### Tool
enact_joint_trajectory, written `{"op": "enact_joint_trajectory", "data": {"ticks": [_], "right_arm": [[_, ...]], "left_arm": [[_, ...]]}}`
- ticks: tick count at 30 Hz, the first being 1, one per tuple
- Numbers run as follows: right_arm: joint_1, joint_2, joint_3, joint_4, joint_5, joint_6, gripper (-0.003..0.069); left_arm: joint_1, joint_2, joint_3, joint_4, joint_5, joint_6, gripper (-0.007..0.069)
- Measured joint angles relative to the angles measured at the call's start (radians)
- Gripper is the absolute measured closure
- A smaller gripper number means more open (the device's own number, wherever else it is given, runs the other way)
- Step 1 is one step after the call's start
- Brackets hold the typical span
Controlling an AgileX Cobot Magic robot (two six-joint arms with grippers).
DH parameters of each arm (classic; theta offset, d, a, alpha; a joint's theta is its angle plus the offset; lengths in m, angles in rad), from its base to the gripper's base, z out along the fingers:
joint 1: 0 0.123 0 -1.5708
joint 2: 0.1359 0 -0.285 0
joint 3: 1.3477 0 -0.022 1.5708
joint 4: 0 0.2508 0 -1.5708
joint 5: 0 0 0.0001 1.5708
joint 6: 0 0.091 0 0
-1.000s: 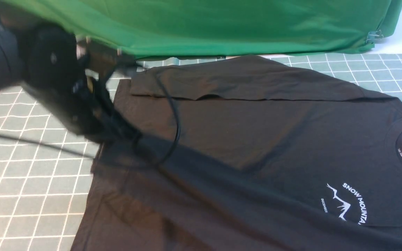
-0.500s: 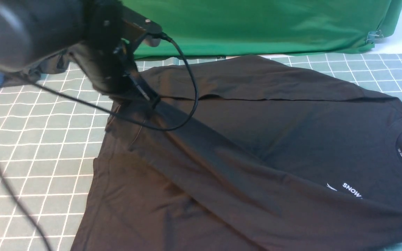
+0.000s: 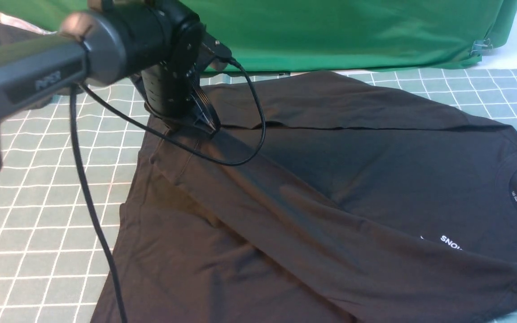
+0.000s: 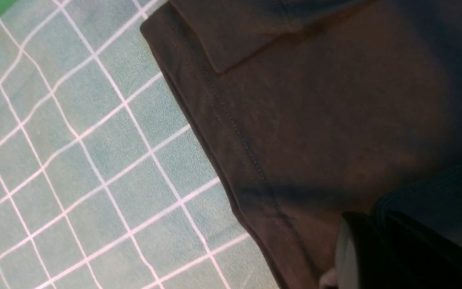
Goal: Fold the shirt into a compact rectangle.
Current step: 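Fold the left side of the black T-shirt inward over its body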
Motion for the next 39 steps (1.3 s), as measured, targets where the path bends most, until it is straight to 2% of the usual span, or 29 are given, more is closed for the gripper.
{"op": "enact_joint_trajectory", "data": {"ticks": [19,24,29,30,31,33,36,39], "right_arm": [[0.000,0.000,0.000,0.001,0.000,0.000,0.0587],[0.000,0.000,0.000,0.001,0.000,0.000,0.0585],[0.000,0.000,0.000,0.001,0.003,0.001,0.0580],[0.000,0.000,0.000,0.001,0.003,0.001,0.0579],[0.000,0.000,0.000,0.001,0.003,0.001,0.0579],[0.000,0.000,0.000,0.001,0.003,0.001,0.0578],[0.000,0.000,0.000,0.001,0.010,0.002,0.0573],[0.000,0.000,0.000,0.001,0.017,0.003,0.0570]], "left_arm": [[0.010,0.052,-0.001,0.006,-0.198,-0.029,0.0617],[0.010,0.059,-0.001,0.010,-0.224,-0.029,0.0594],[0.010,0.059,-0.001,0.014,-0.230,-0.029,0.0475],[0.010,0.059,-0.001,0.021,-0.226,-0.029,0.0418],[0.010,0.059,-0.001,0.023,-0.225,-0.029,0.0410],[0.010,0.059,-0.001,0.054,-0.212,-0.040,0.0302],[0.011,0.059,-0.008,0.100,-0.193,-0.137,0.0229],[0.024,0.063,-0.053,0.097,-0.169,-0.254,0.0220]]}}
